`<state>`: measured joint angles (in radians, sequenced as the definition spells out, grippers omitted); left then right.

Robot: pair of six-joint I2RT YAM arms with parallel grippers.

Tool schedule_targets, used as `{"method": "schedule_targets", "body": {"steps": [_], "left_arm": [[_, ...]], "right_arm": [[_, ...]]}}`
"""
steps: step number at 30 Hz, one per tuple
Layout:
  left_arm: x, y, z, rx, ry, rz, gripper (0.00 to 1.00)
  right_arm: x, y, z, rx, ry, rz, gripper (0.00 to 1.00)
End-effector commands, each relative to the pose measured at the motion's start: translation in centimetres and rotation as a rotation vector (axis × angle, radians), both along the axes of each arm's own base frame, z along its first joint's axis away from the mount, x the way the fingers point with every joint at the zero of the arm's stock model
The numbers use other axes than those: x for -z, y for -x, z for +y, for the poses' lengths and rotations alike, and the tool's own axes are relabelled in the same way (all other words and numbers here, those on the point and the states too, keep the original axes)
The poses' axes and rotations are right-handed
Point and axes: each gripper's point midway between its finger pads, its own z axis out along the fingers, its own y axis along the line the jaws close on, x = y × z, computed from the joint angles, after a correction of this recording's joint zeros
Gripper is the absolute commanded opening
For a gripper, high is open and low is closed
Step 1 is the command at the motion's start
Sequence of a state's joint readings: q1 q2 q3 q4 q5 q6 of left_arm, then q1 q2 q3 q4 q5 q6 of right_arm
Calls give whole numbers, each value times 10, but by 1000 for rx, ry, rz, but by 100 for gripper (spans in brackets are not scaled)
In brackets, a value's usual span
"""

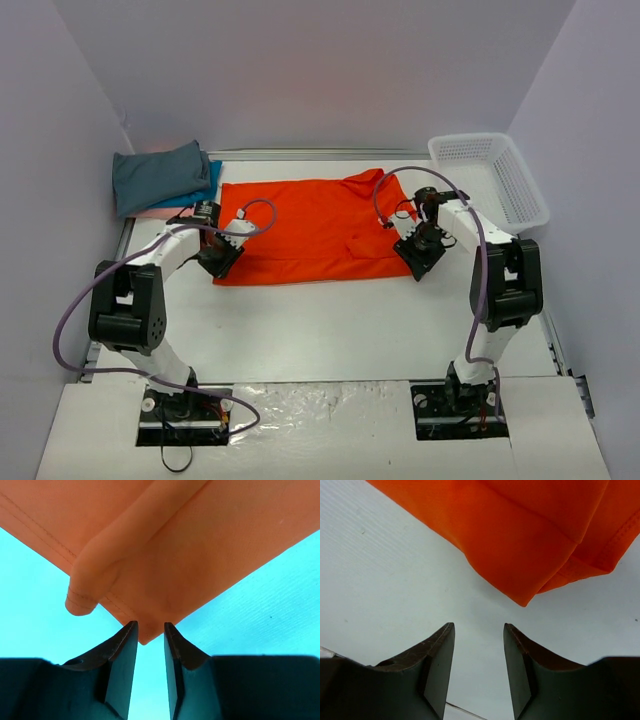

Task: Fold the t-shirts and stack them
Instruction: Fold the flattened tshirt in 1/3 of the way

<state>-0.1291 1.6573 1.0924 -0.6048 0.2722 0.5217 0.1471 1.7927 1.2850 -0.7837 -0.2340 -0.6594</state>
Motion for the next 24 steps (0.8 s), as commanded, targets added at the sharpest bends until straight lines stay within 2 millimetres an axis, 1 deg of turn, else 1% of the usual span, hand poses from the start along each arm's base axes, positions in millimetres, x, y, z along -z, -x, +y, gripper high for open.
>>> {"method": "schedule_targets", "body": {"steps": [1,4,6,8,11,14,20,24], "left_arm": [[-9,7,5,13,-23,-20,27],[-4,11,9,10,-40,-15,27],[-3,12,10,12,-42,-17,32],[0,15,11,11,-47,-20,33],[1,16,14,2,-51,-29,39],[1,17,15,1,-50,-32,39],[-3,16,16,-2,-49,-44,39],[1,16,14,1,-44,-34,39]], "right_arm": [[17,2,-10,5,35,45,40],[26,-4,-14,19,44,53,40],[29,-9,-16,25,45,52,40],[35,-11,-20,38,48,64,40],[40,-16,-25,51,46,66,41],[41,-18,-26,55,43,68,41],[35,-23,-25,54,39,46,43],[40,-24,-19,49,3,60,43]]}}
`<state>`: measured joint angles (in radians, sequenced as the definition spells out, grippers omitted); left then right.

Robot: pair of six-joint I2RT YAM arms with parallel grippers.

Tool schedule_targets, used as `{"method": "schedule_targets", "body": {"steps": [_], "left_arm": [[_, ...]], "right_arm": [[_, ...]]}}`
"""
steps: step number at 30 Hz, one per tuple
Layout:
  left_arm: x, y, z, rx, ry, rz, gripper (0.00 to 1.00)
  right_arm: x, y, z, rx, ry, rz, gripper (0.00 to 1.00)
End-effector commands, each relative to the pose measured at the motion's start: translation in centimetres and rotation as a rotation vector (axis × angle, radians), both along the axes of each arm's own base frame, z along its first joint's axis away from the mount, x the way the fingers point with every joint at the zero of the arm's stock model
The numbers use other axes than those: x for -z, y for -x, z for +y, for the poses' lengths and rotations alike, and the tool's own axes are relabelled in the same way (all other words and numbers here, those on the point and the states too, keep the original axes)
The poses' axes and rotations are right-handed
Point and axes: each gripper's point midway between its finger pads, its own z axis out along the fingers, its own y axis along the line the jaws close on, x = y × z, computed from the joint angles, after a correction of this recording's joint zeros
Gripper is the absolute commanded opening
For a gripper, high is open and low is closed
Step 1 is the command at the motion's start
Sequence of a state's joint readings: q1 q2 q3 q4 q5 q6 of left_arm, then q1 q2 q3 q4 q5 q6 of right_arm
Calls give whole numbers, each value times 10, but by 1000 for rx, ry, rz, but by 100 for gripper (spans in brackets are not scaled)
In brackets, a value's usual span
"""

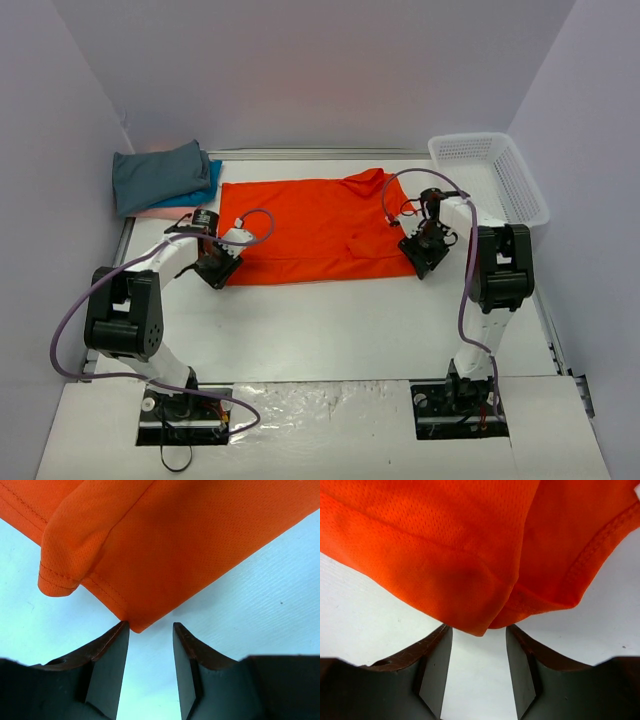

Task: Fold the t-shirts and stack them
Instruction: Fold the flattened tshirt in 1/3 of the way

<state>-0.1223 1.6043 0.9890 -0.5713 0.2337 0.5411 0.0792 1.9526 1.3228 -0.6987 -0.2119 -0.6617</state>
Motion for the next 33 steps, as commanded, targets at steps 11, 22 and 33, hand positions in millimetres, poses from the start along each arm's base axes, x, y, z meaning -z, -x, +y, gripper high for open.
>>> {"method": "schedule_targets", "body": {"steps": [11,22,33], "left_arm": [[-2,1,14,-11,-35,-46,45],[-1,1,9,0,3,-56,55],[12,-5,-4,16,66,-3,48]], "right_arm": [[12,1,9,-20,-55,65,2],[15,5,9,-15,-56,78,0],[18,6,10,-18,-64,86,0]]}}
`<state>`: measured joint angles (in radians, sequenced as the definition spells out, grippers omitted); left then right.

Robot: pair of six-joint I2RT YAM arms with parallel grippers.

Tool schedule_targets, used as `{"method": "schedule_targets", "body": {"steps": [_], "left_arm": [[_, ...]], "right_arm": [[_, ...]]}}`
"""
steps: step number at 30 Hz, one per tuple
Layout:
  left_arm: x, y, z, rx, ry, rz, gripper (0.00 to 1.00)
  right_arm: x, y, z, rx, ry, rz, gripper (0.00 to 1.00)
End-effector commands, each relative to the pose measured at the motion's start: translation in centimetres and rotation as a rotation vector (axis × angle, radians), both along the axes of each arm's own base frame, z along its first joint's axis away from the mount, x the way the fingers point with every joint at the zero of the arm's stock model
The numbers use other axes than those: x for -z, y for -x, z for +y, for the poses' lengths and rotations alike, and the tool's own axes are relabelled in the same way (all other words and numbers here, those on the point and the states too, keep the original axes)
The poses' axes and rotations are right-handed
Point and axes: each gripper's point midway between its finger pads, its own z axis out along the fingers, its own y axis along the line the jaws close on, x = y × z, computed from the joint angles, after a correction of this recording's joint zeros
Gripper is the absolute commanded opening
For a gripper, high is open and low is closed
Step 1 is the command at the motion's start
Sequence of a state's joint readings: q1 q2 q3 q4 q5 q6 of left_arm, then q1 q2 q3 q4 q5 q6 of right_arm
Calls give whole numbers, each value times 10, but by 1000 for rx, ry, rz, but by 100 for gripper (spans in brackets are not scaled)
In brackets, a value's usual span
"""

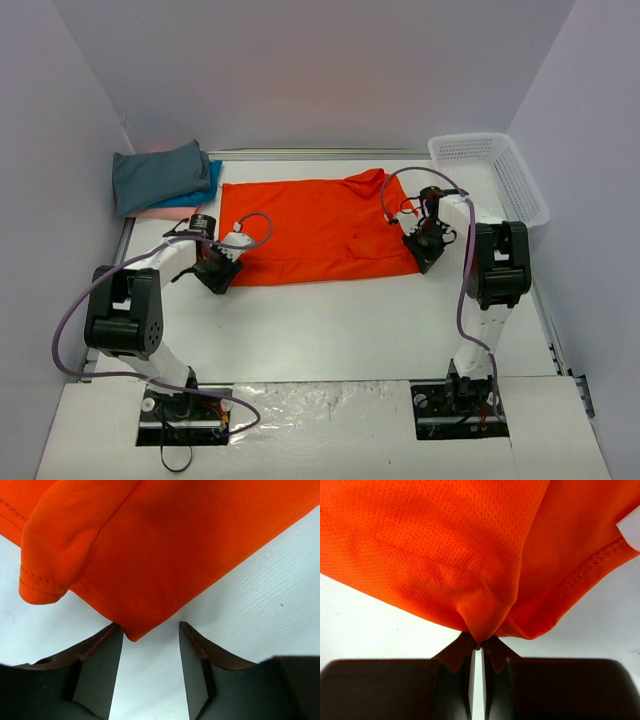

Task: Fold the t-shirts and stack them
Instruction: Fold the flattened tshirt in 1/3 of the way

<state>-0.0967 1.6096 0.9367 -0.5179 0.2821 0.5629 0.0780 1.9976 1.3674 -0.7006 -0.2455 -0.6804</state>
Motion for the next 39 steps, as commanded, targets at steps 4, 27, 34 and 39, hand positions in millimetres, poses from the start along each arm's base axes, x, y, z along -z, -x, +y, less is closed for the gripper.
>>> {"method": "schedule_targets", "body": {"steps": [4,27,34,39], "left_arm": [[2,-12,-5,5,31,2,33],[-141,14,-18,62,123,-190,2],[-249,28,-17,35,159,-487,2],[-295,31,-7,-60,158,-636,2]], "right_arm": [[14,17,5,-3,-30,87,0],[-124,47,13,17,-115,-213,0],[-211,72,14,14,-153,-429,0],[-243,77,9,41,-142,-542,0]]}}
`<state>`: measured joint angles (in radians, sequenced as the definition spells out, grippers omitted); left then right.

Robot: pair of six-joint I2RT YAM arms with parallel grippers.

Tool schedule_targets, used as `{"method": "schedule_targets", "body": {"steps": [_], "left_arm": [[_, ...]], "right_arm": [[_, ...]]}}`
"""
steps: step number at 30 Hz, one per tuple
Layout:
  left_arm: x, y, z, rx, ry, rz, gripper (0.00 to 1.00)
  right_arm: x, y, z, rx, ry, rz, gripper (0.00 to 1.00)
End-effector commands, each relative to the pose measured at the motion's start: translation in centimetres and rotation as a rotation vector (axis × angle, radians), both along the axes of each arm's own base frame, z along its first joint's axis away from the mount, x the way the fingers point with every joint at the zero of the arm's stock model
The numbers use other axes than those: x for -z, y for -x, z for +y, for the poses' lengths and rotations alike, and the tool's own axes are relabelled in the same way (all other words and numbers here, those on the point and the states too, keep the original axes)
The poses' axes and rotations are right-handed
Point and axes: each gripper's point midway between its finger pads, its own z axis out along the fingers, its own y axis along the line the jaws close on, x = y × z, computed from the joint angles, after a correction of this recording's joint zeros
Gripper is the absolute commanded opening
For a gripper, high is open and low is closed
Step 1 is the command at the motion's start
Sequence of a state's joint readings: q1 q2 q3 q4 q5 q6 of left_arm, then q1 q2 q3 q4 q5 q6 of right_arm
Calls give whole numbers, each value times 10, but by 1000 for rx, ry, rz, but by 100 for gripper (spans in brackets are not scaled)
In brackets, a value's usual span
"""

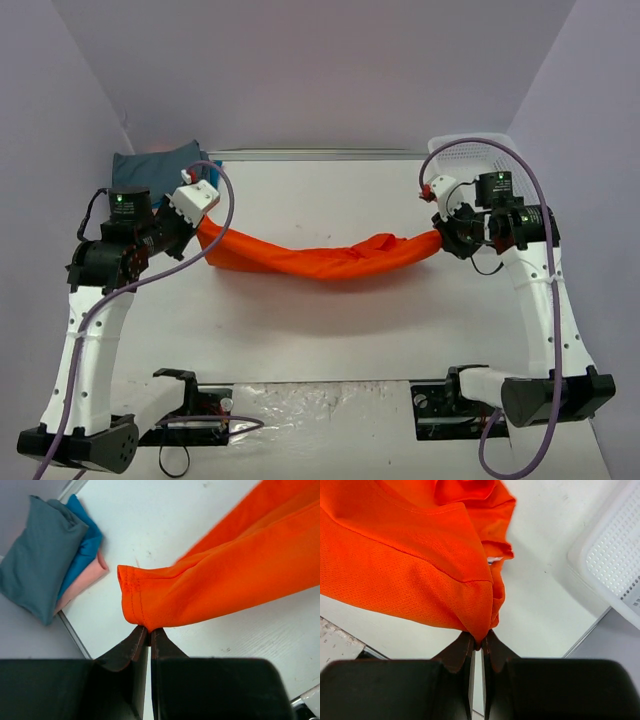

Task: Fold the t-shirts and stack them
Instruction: Fold the flattened tshirt in 1/3 of the way

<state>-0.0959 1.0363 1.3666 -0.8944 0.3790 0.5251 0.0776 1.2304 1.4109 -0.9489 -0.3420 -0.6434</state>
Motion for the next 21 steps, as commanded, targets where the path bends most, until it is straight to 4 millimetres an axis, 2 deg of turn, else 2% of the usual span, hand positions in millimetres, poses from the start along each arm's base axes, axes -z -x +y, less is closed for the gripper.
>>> {"method": "schedule_targets", "body": {"steps": [1,4,7,8,10,11,13,14,15,16,17,18,19,20,21], "left_arm": [[-25,2,11,-98,25,-54,2],[-29,-4,17,-155,29,-75,2],[-22,-23,24,-217,24,-80,2],[-12,-35,25,-226,16,-59,2],[-5,-52,29,-269,31,-58,2],[7,-64,31,-283,37,-26,2],[14,-79,31,-292,88,-2,2],[25,-93,29,-295,95,32,2],[17,-101,27,-296,116,25,2],[26,-113,24,-289,124,59,2],[24,-121,23,-292,133,55,2],[10,-131,23,-301,147,23,2],[3,-140,25,-311,150,-1,2],[4,-150,26,-322,152,1,2],[-20,-157,26,-327,174,-47,2]], "right_arm": [[-18,10,-5,37,-3,-16,0],[-27,-1,-7,61,-2,-60,0],[-31,-29,-12,100,4,-107,0],[-24,-42,-16,115,11,-88,0],[-20,-64,-17,128,0,-93,0],[-5,-78,-19,134,-2,-50,0],[-8,-102,-17,135,-23,-66,0],[8,-118,-18,148,-33,-23,0],[-4,-135,-17,154,-46,-62,0],[-5,-144,-16,156,-57,-64,0],[9,-159,-14,169,-70,-30,0],[-9,-175,-12,170,-85,-81,0],[-14,-184,-11,177,-94,-95,0],[-9,-196,-11,197,-105,-86,0],[-36,-210,-12,207,-116,-160,0]]}}
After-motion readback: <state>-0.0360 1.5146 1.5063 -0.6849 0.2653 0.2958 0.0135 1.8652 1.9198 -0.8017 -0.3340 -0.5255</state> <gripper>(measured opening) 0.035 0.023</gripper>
